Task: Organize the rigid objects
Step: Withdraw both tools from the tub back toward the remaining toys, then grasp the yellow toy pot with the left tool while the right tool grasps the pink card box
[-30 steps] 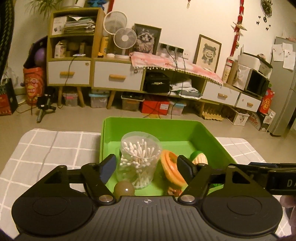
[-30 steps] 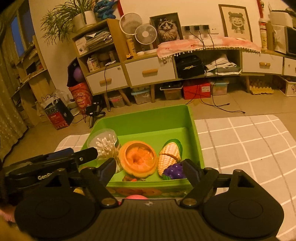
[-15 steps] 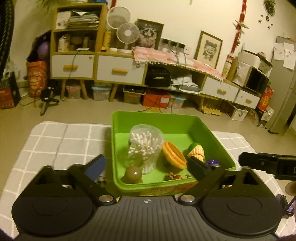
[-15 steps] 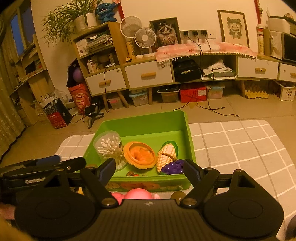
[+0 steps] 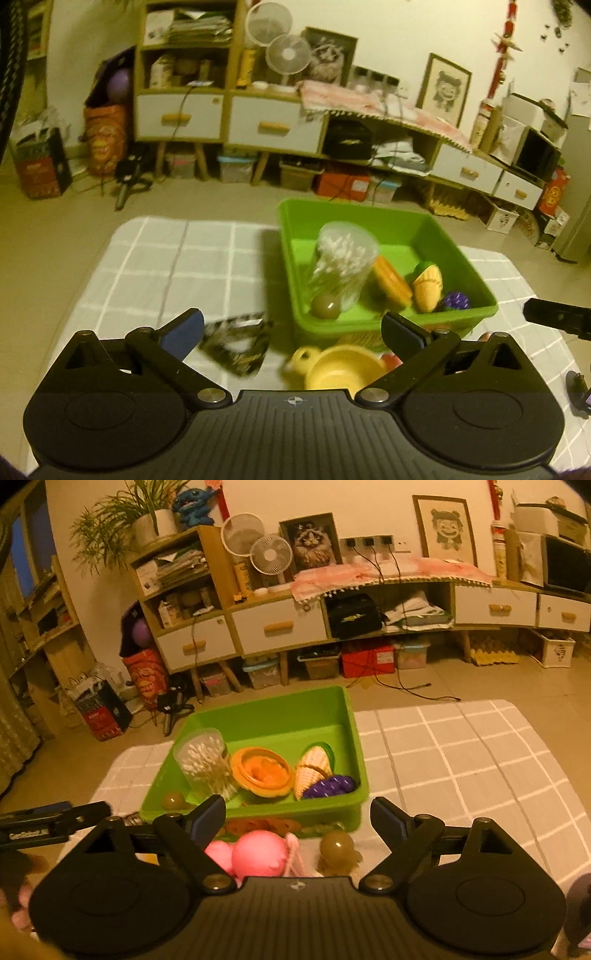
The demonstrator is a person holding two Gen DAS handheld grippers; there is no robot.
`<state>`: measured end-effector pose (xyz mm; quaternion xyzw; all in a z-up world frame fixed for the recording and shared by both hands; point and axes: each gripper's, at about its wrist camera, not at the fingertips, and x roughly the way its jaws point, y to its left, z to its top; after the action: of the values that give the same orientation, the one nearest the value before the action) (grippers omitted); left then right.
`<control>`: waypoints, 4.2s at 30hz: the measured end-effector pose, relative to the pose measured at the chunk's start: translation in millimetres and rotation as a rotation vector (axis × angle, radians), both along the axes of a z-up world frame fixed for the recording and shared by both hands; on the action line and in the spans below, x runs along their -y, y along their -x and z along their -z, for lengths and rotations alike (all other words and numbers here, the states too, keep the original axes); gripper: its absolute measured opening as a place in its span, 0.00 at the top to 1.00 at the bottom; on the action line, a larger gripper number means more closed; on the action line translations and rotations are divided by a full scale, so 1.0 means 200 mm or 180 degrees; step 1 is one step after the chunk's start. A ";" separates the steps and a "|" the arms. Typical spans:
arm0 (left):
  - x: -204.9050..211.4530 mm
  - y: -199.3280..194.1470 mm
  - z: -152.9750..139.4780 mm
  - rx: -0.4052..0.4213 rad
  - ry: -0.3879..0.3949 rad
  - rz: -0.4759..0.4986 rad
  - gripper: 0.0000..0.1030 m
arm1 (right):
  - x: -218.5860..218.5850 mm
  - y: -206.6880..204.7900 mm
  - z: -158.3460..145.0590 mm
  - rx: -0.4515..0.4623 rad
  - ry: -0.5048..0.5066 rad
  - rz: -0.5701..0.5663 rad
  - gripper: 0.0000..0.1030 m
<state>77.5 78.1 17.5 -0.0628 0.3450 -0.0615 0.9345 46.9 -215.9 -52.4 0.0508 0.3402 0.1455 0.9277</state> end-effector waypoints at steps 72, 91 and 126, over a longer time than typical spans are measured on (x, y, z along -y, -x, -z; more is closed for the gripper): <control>0.13 0.12 0.34 -0.0236 0.0069 0.0710 0.18 | -0.32 0.11 0.55 -0.0003 0.0977 -0.1461 0.50; 0.16 0.09 0.33 -0.0116 0.0205 0.0789 0.06 | -0.34 0.11 0.53 -0.0064 0.0886 -0.1451 0.76; 0.02 0.02 0.32 -0.0588 0.0652 0.0022 0.89 | -0.28 0.15 0.45 -0.0096 0.0646 -0.1444 0.80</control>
<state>73.5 73.3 -46.2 -0.1620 0.4218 -0.0936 0.8872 17.7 -159.6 -142.5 -0.1181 0.3696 0.3144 0.8664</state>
